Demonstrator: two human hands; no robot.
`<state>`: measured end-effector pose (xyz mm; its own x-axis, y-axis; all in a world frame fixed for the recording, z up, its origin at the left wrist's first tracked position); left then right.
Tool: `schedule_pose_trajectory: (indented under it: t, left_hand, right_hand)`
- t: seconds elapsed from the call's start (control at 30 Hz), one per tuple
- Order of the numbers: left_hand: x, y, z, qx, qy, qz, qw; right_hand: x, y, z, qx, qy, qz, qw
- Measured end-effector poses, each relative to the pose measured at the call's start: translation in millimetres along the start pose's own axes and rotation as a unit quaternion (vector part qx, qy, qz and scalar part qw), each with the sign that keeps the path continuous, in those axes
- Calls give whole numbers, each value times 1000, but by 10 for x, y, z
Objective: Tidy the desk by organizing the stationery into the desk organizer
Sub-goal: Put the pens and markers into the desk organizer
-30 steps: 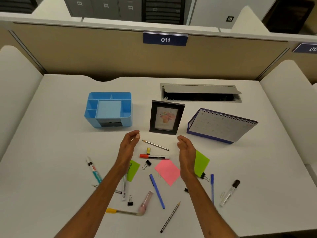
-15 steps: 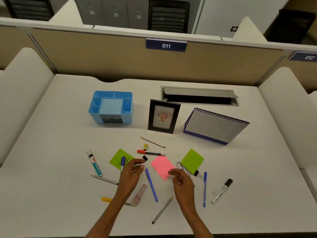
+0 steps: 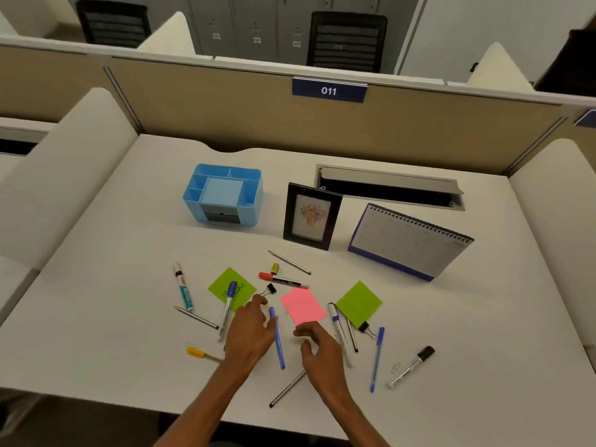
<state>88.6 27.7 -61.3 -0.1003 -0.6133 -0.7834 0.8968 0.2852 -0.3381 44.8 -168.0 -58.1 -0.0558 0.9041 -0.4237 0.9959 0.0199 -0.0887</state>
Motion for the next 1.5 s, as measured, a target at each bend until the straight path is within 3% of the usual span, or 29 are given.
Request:
schedule_pose_trajectory:
  t: [0.17, 0.33, 0.63, 0.8, 1.03, 1.37, 1.5]
  left_hand:
    - [58, 64, -11, -29, 14, 16, 999]
    - [94, 61, 71, 1, 25, 15, 1000]
    - [82, 147, 56, -16, 37, -45, 998]
    - [44, 275, -22, -37, -47, -79, 995]
    - [-279, 242, 140, 54, -161, -102, 980]
    - [-1319, 576, -9, 68, -278, 2, 958]
    - [-1561, 762, -274, 53, -257, 29, 965]
  right_hand:
    - [58, 4, 1, -24, -16, -29, 999]
    - [62, 39, 36, -6, -23, -19, 1000]
    - [258, 171, -100, -6, -46, -8, 999]
    - [409, 196, -153, -3, -67, -24, 997]
    - [429, 402, -359, -6, -21, 8, 1000]
    - [673, 1251, -1381, -66, 13, 8, 998]
    - [766, 1804, -1871, -83, 37, 42, 995]
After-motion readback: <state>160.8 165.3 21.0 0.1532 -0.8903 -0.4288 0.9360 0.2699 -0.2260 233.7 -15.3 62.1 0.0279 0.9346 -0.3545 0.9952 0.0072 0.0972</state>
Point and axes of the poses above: each hand's wrist, its own y-axis towards the middle knuckle, its own x-axis out of the palm, z = x × y, the point moved 10 cm from there along y, towards the middle knuckle, and after that the axes turned 9 degrees about -x, right-handed, at the moved point
